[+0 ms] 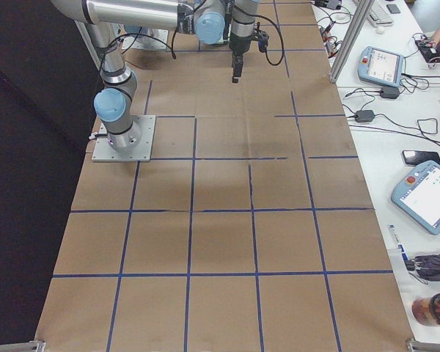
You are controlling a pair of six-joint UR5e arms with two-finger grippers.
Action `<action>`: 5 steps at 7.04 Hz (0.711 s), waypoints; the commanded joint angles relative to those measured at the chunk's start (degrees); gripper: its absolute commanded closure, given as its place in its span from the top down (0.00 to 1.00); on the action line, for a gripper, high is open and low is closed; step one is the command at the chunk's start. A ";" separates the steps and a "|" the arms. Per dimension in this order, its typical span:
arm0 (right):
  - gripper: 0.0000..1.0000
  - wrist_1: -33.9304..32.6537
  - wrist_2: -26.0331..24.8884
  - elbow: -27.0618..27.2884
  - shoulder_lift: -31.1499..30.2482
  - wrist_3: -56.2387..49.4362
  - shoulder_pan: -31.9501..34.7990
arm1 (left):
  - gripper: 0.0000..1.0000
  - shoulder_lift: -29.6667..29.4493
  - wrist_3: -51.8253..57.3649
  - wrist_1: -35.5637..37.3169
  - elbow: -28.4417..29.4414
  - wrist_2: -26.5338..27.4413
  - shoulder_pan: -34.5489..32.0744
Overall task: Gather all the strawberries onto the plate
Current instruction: 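Reach and grasp the center strawberry with the left gripper while the right rises away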
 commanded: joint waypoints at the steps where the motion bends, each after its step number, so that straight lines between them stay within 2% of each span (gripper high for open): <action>1: 1.00 1.69 1.25 -1.42 -3.63 1.37 0.18 | 0.99 -8.48 -10.39 3.13 8.76 0.00 -11.95; 3: 1.00 1.43 1.52 -2.91 -1.27 3.13 5.43 | 0.99 -18.60 -11.57 4.65 17.91 -0.09 -17.43; 5: 1.00 1.52 3.27 -4.07 0.15 3.33 6.52 | 0.99 -17.95 -12.18 3.77 18.22 -0.09 -19.30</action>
